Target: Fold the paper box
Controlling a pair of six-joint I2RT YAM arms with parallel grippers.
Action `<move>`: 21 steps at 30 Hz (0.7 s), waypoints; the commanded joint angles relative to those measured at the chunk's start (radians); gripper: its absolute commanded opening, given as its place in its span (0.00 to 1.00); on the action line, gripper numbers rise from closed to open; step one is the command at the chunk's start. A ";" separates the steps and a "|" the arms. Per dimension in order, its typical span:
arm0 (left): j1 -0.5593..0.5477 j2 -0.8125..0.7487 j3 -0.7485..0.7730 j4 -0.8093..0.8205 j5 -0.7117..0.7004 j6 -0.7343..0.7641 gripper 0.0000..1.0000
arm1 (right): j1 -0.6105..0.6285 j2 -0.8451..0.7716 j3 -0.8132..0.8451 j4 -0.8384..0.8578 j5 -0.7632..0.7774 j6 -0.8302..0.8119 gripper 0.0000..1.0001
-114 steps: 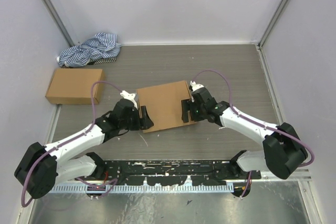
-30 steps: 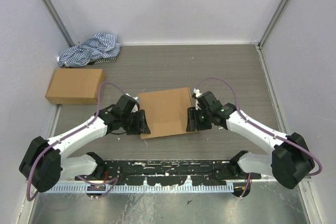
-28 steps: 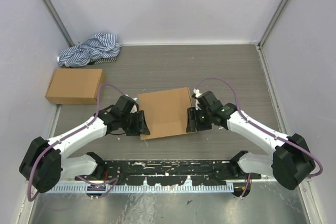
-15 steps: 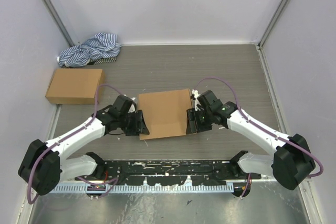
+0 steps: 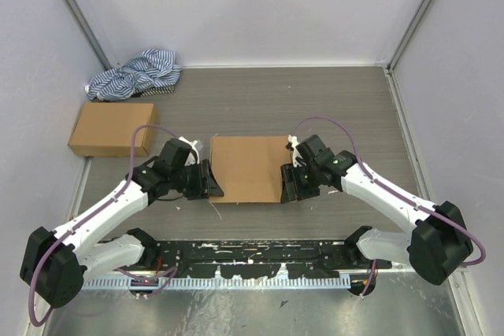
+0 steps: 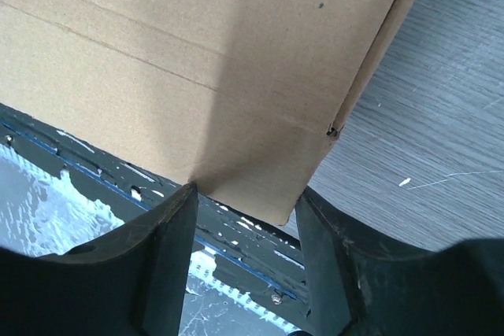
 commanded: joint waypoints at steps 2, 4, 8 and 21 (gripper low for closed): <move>-0.001 -0.037 0.049 0.008 0.075 -0.015 0.53 | 0.008 -0.042 0.076 0.055 -0.078 -0.005 0.58; 0.003 -0.036 0.046 0.001 0.076 -0.009 0.54 | 0.007 -0.042 0.085 0.051 -0.083 -0.004 0.58; 0.009 -0.032 0.039 0.002 0.093 -0.007 0.54 | 0.008 -0.037 0.099 0.049 -0.110 0.000 0.58; 0.015 -0.093 0.061 -0.067 0.148 0.008 0.58 | 0.007 -0.040 0.146 -0.015 -0.122 -0.024 0.59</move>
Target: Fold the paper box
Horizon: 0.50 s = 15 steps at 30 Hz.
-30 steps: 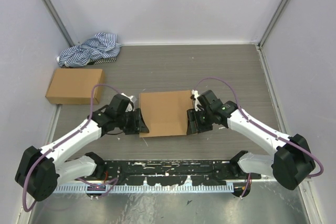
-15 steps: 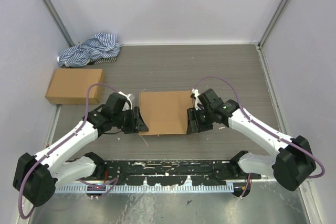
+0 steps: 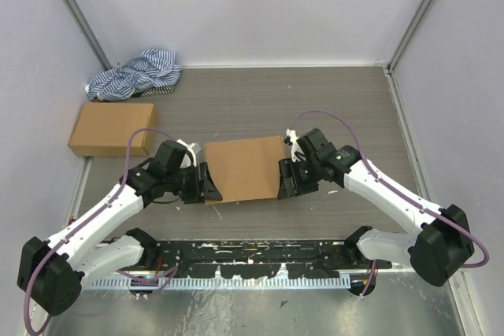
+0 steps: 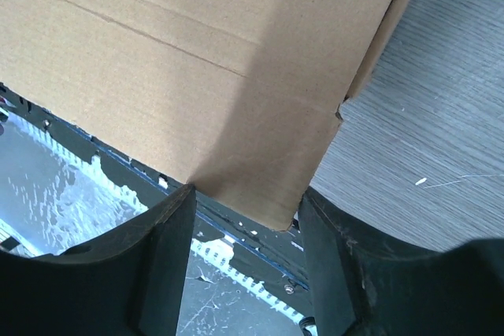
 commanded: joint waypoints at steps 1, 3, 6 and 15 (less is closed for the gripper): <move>-0.001 -0.041 0.062 0.007 0.084 0.000 0.58 | 0.007 -0.031 0.061 0.044 -0.075 -0.006 0.59; -0.001 -0.051 0.070 -0.004 0.073 0.002 0.58 | 0.007 -0.033 0.065 0.042 -0.071 -0.005 0.60; -0.001 -0.048 0.069 -0.022 0.052 0.017 0.59 | 0.008 -0.022 0.058 0.044 -0.059 -0.009 0.60; -0.001 -0.012 0.035 -0.070 0.045 0.067 0.60 | 0.008 -0.024 0.010 0.034 -0.030 -0.022 0.60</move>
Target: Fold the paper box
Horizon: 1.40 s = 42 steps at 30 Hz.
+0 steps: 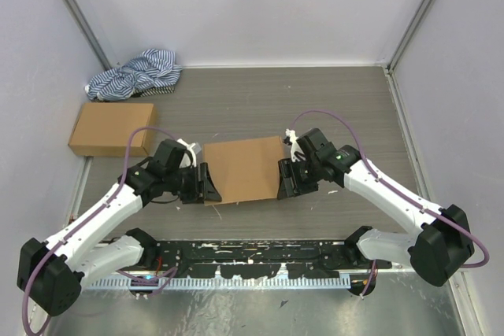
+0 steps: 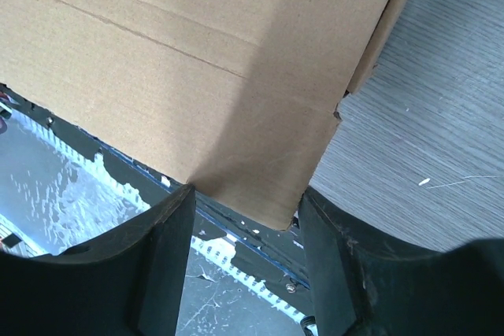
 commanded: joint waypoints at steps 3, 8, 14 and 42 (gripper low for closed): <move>-0.002 -0.013 0.017 -0.061 0.011 0.057 0.61 | 0.007 -0.025 -0.010 0.024 0.002 -0.029 0.61; -0.002 -0.020 0.043 -0.112 -0.008 0.078 0.63 | 0.007 -0.022 -0.001 0.008 0.018 -0.032 0.61; -0.002 -0.001 0.038 -0.106 0.003 0.084 0.63 | 0.007 -0.018 -0.005 0.009 0.019 -0.034 0.62; -0.002 0.030 0.105 -0.049 -0.030 0.058 0.59 | 0.006 -0.004 0.057 0.035 -0.056 -0.031 0.61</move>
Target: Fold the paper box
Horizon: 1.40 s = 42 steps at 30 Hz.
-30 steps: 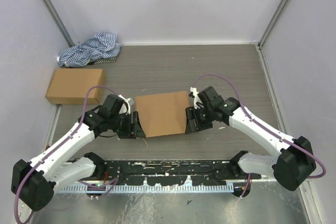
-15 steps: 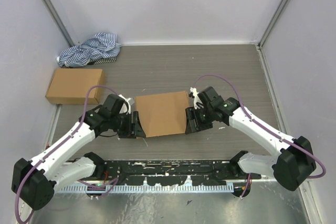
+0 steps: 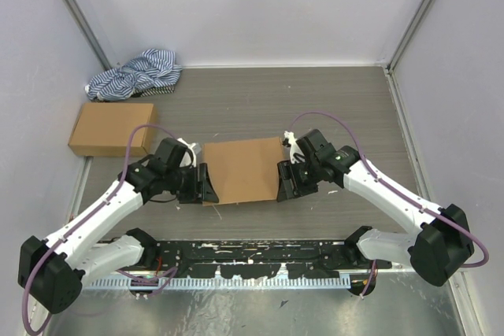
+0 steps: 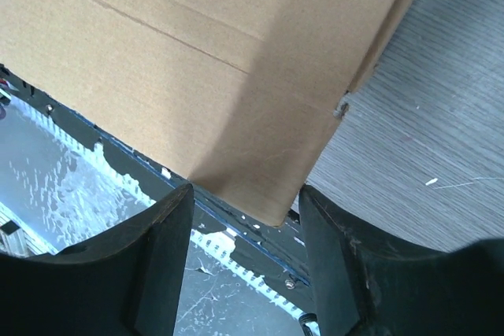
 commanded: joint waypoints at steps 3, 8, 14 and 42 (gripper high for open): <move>-0.001 0.058 0.139 0.022 0.002 0.024 0.59 | 0.005 0.033 0.124 0.040 -0.013 -0.023 0.61; 0.003 0.165 0.216 0.008 -0.011 0.087 0.60 | 0.003 0.120 0.196 0.054 0.025 -0.054 0.61; 0.038 0.270 0.299 0.002 0.003 0.137 0.61 | -0.003 0.184 0.241 0.068 0.038 -0.068 0.61; 0.155 0.443 0.457 0.045 -0.153 0.182 0.59 | -0.115 0.414 0.441 0.191 0.357 -0.035 0.69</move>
